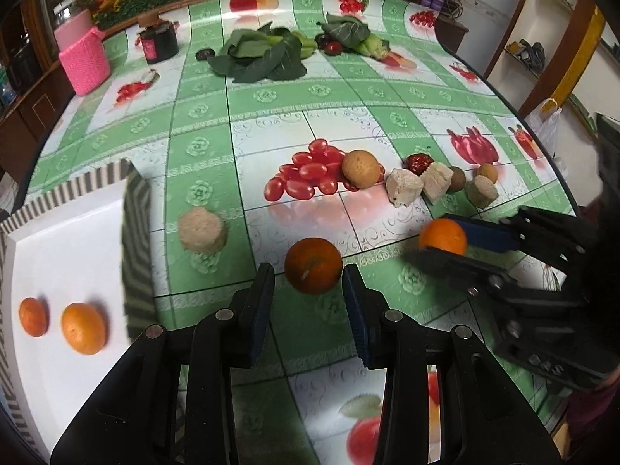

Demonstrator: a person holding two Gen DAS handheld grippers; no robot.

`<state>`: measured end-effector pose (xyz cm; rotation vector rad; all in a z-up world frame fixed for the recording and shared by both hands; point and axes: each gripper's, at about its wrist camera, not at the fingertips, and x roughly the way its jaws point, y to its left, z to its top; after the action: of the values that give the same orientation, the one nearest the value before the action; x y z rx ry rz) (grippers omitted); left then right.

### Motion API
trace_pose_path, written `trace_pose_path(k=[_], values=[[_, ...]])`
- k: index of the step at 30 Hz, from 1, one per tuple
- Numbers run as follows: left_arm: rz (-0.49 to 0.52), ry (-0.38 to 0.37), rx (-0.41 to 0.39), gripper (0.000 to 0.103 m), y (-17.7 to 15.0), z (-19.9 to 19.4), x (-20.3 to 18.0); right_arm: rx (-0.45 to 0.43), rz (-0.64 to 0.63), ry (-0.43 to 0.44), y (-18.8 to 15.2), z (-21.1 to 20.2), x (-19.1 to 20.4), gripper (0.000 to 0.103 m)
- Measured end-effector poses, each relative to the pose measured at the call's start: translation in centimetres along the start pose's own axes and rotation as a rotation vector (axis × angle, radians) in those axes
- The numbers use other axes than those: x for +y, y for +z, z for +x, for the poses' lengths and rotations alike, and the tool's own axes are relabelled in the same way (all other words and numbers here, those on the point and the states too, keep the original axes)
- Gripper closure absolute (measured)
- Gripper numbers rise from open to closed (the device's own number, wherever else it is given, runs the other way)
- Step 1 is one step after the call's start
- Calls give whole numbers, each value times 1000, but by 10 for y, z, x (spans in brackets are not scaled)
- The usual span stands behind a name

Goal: Organize fruits
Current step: 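Grasp another orange with the left gripper while the right gripper holds its orange, then carry both oranges into the tray and open both grippers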

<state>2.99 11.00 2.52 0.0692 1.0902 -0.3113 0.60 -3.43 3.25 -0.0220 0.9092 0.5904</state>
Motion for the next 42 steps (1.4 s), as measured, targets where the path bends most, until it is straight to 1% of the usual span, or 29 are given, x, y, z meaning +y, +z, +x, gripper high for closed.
trace_pose_path(k=[1,2,4,6,8,11,20,24,28,36,42], values=[[-12,-9,6,67,0,2,2,-1,4,0,-1,-1,0,74],[-35,-34,14,67,1,6,5,-3,8,2,-2,-1,-1,74],[-58,-62,-3,67,2,7,9,-7,18,6,-3,-2,-2,74],[-49,-54,-4,68,3,8,8,-8,29,12,-4,-2,-3,74],[-36,-41,-19,72,1,7,6,-7,34,16,-5,-1,-2,74],[-29,-39,-29,73,-2,4,5,-9,37,22,-6,-1,0,74],[-17,19,-89,73,-14,-24,7,-18,32,31,-5,-6,16,74],[-32,36,-108,73,-22,-38,12,-27,35,34,-3,-7,25,74],[-48,87,-140,72,-31,-52,20,-35,33,40,1,-9,38,74],[-122,146,-184,72,-51,-80,56,-40,-15,65,11,-8,78,74],[-167,180,-190,72,-68,-92,84,-38,-63,93,18,-2,112,74]])
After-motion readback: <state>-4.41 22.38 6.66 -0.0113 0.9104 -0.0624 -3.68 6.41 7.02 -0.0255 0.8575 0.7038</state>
